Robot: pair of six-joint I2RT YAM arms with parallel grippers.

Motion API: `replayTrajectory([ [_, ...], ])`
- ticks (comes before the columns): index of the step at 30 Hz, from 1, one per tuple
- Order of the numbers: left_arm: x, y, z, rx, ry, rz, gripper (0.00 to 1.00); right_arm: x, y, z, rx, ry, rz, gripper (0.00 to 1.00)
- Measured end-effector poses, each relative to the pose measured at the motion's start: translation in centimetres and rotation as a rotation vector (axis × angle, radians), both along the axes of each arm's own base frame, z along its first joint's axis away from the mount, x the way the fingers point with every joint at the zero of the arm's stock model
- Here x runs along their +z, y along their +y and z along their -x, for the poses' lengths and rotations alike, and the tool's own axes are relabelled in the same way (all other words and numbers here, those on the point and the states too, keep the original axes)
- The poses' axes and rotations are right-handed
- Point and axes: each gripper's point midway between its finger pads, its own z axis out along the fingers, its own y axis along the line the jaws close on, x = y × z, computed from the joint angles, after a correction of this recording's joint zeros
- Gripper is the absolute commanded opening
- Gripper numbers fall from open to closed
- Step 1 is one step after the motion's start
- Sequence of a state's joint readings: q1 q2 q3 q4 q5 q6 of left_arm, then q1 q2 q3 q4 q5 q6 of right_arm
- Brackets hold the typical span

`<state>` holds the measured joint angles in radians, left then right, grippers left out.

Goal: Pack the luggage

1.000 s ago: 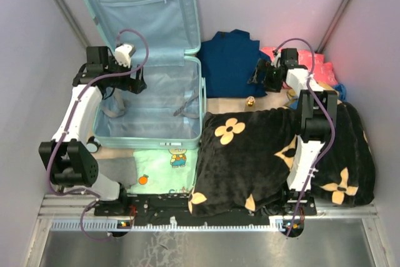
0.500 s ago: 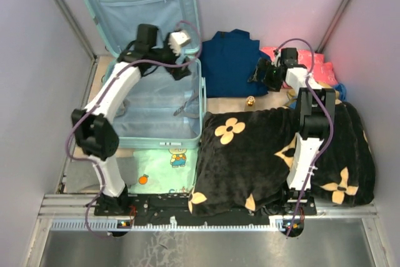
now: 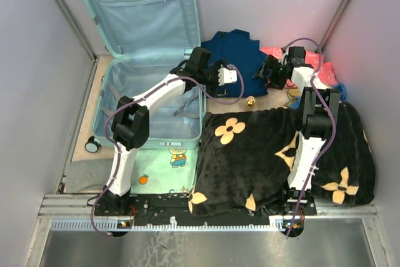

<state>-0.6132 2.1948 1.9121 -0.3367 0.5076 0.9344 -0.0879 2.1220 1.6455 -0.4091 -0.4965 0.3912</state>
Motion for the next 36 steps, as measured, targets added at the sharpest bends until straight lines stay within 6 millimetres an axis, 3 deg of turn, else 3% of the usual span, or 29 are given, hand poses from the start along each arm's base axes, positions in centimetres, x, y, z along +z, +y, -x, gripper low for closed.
replayTrajectory([
  [4,-1.6,-1.3,-0.7,-0.055,-0.065,-0.029,0.97,0.4,0.4,-0.7,0.001,-0.016,-0.032,0.88],
  [8,-4.7,-2.6,-2.2,-0.076,-0.086,-0.065,1.0,0.8,0.7,-1.0,-0.006,-0.019,-0.056,0.88],
  [13,-8.8,-2.8,-2.6,-0.092,-0.098,-0.14,1.0,0.6,0.9,-1.1,-0.015,-0.012,-0.077,0.87],
  [16,-10.0,-2.9,-2.8,-0.091,-0.117,-0.171,0.98,0.0,1.0,-1.2,-0.022,0.002,-0.088,0.87],
  [18,-9.8,-2.9,-3.6,-0.069,-0.155,-0.179,0.92,-0.5,1.0,-1.2,-0.027,0.013,-0.095,0.88],
  [21,-9.9,-3.0,-5.0,-0.029,-0.21,-0.184,0.73,-0.7,1.1,-1.3,-0.033,0.02,-0.103,0.91],
  [25,-10.3,-3.1,-5.8,0.004,-0.238,-0.176,0.38,-0.7,1.1,-1.3,-0.036,0.02,-0.108,0.99],
  [32,-9.5,-4.1,-5.6,0.039,-0.135,-0.062,0.05,-0.7,0.7,-1.2,-0.047,0.029,-0.112,0.99],
  [36,-8.5,-4.2,-5.7,0.063,-0.045,0.03,0.0,-0.5,0.3,-1.3,-0.073,0.041,-0.146,0.99],
])
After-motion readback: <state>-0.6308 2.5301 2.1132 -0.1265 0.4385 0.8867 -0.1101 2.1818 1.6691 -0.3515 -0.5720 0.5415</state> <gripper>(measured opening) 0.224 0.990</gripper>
